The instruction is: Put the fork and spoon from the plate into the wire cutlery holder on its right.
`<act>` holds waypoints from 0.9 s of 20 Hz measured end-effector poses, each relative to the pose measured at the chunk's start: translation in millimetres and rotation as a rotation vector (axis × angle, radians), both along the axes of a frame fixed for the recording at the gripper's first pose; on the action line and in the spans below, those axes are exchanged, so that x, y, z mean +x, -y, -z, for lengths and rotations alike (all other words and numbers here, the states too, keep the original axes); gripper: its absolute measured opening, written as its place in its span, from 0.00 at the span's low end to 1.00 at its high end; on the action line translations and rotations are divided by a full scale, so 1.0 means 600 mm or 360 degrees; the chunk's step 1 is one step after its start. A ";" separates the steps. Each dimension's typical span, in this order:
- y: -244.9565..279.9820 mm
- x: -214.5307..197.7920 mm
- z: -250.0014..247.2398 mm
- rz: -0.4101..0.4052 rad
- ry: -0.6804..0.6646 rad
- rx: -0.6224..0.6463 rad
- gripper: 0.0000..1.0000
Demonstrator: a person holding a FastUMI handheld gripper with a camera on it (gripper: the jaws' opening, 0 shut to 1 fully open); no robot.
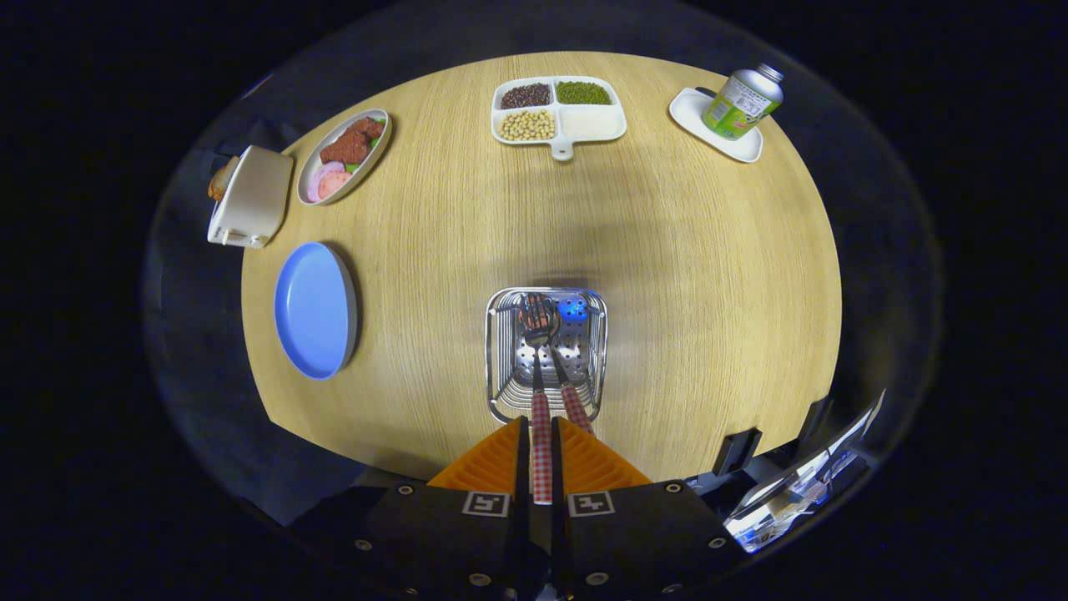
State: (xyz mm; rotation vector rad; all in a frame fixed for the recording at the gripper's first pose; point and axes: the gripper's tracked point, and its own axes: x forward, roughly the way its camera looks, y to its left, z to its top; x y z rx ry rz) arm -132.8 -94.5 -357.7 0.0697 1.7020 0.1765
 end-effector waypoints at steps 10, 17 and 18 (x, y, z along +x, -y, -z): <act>-0.028 0.163 -0.156 0.0315 0.1111 0.0173 0.46; -0.053 0.237 -0.313 0.0284 0.1845 0.0214 0.74; -0.057 0.244 -0.341 0.0266 0.1951 0.0200 0.76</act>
